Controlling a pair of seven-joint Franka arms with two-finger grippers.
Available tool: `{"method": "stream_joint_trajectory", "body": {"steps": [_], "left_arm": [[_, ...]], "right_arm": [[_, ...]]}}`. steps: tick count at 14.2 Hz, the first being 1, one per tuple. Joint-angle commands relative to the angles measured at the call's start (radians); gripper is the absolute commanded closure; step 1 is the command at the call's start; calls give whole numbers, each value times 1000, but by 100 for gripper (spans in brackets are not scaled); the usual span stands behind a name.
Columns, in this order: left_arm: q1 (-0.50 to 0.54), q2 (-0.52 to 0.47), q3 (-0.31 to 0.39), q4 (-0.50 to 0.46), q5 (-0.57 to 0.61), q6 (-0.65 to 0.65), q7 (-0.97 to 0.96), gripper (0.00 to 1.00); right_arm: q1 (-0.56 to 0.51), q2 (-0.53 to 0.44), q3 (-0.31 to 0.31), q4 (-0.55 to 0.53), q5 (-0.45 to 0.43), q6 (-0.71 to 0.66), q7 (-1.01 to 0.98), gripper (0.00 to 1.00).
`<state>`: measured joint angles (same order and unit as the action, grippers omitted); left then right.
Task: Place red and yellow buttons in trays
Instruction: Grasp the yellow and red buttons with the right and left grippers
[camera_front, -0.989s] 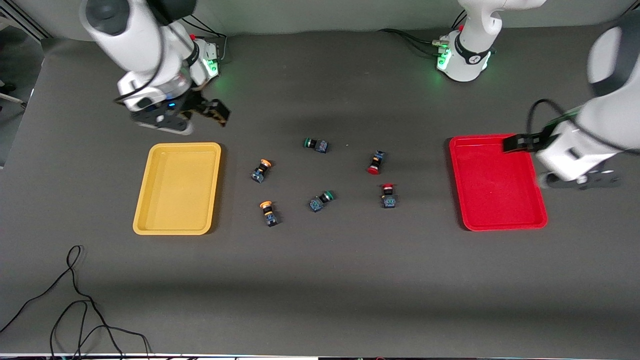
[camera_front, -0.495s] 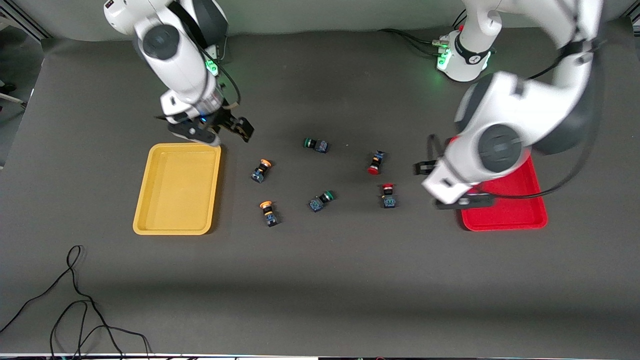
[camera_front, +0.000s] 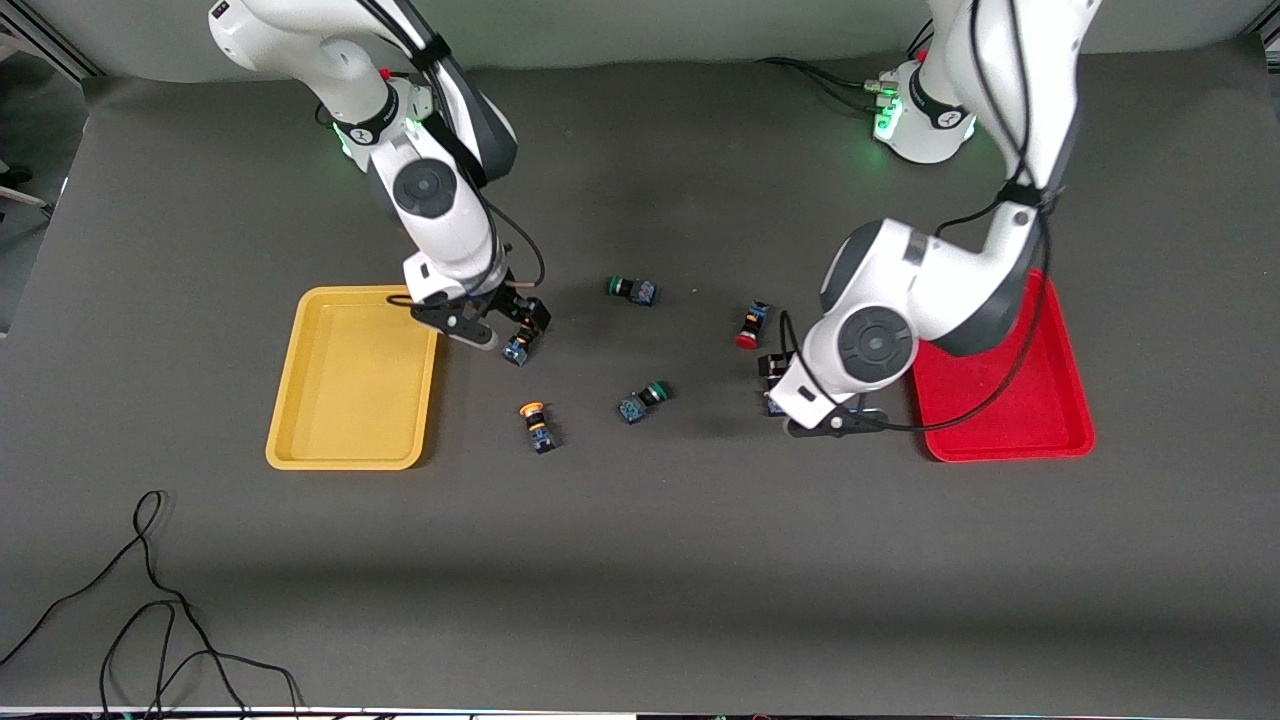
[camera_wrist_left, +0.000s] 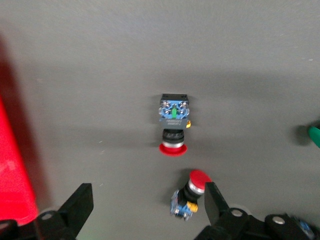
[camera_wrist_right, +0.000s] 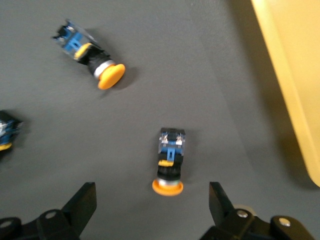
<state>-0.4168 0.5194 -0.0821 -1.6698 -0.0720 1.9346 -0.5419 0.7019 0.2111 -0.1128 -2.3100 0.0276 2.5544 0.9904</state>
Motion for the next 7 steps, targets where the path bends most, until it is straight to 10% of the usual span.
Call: {"method": "stream_joint_trajectory", "body": {"steps": [1, 7], "left_arm": [[-30, 75, 18, -7, -9, 117, -36, 2], [-33, 163, 18, -31, -3, 282, -35, 33]], "right_arm": [[8, 59, -8, -29, 11, 102, 24, 0], [8, 143, -10, -26, 9, 182, 76, 0]]}}
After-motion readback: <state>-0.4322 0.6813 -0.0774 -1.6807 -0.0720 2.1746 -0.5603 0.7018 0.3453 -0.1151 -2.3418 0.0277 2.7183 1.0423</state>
